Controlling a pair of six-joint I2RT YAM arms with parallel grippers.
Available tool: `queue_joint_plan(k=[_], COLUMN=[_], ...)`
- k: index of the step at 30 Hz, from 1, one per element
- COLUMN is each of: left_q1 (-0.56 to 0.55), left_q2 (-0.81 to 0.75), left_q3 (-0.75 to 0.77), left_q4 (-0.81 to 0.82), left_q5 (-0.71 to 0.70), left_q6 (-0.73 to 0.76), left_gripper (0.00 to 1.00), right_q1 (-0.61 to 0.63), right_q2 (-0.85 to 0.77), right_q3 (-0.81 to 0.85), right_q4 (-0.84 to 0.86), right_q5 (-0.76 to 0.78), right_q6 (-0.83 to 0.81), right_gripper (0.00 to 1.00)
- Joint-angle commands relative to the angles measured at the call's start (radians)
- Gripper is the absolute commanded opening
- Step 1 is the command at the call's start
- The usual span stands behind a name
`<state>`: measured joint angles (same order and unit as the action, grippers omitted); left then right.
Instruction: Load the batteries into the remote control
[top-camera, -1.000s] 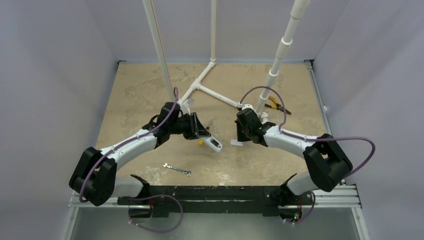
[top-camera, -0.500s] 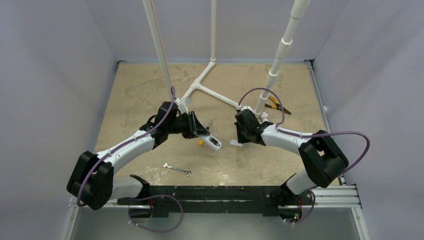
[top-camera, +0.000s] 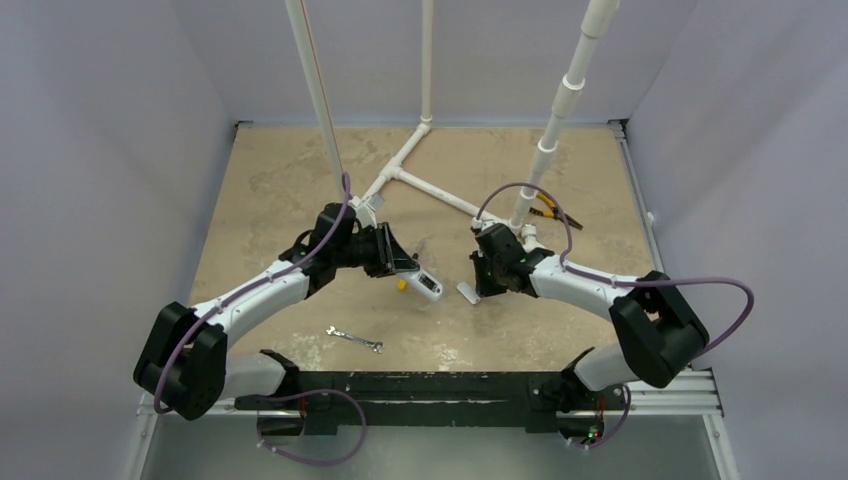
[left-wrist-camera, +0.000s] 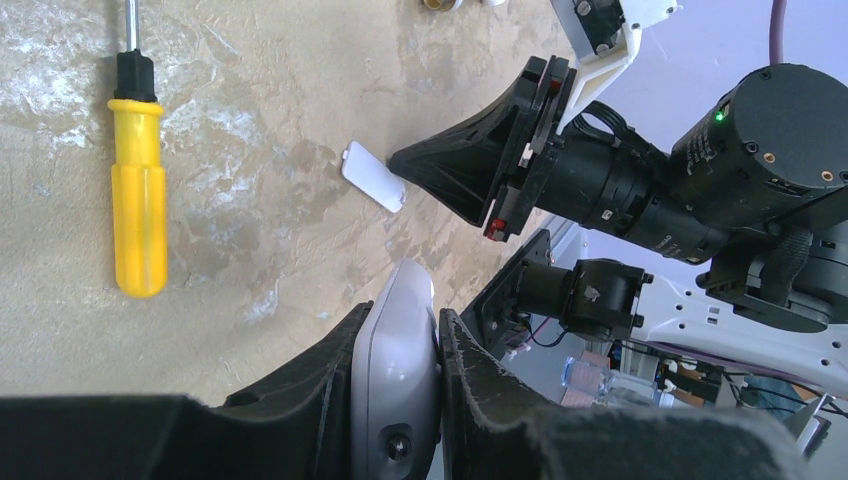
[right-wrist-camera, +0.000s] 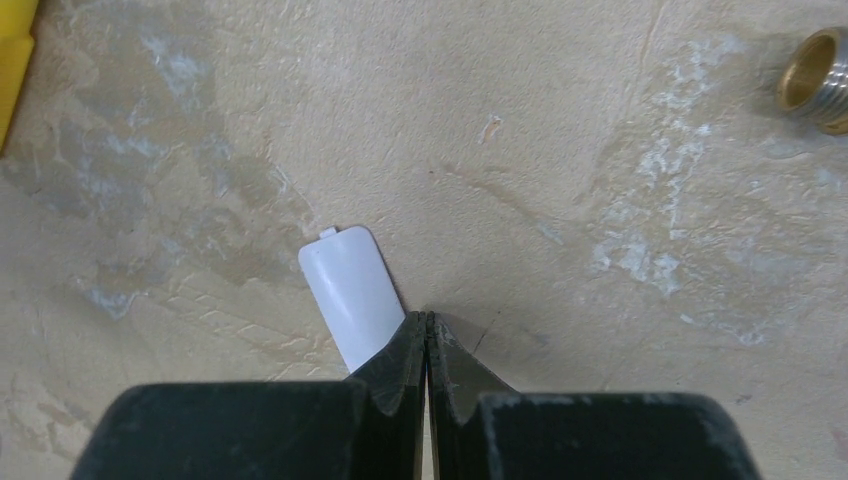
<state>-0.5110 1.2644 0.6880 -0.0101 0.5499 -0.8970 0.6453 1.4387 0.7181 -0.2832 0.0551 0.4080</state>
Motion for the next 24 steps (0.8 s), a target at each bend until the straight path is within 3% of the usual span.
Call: queue_joint_plan(k=[1,7,13,18,21,24], left_q1=[0.007,0.007,0.007,0.033,0.091,0.147], left_q2=[-0.030,-0.030,-0.035,-0.062,-0.099,-0.131], left_q3=[0.005,0.006,0.007,0.010,-0.006,-0.017], left_q4=[0.030,0.030,0.026,-0.028,-0.043,-0.064], left_q5=[0.012,0.010,0.009,0.003,0.017,0.039], left_q6=[0.014,0.012,0.014,0.036,0.043,0.052], left_gripper=[0.00,0.00,0.00,0.00,0.00,0.00], right_q1=[0.009,0.018,0.017,0.022,0.072,0.150], right_q2=[-0.022,-0.087,-0.160,-0.132,-0.107,-0.084], right_q3=[-0.006,-0.023,-0.011,0.009,0.009,0.016], right_q4=[0.024,0.013,-0.013,-0.024,-0.015,-0.006], right_q5=[-0.051,-0.008,0.053,-0.032,-0.024,0.025], right_q6=[-0.014,-0.021,-0.032,-0.100,-0.129,-0.148], right_gripper=[0.00,0.02,0.21,0.35,0.50,0.56])
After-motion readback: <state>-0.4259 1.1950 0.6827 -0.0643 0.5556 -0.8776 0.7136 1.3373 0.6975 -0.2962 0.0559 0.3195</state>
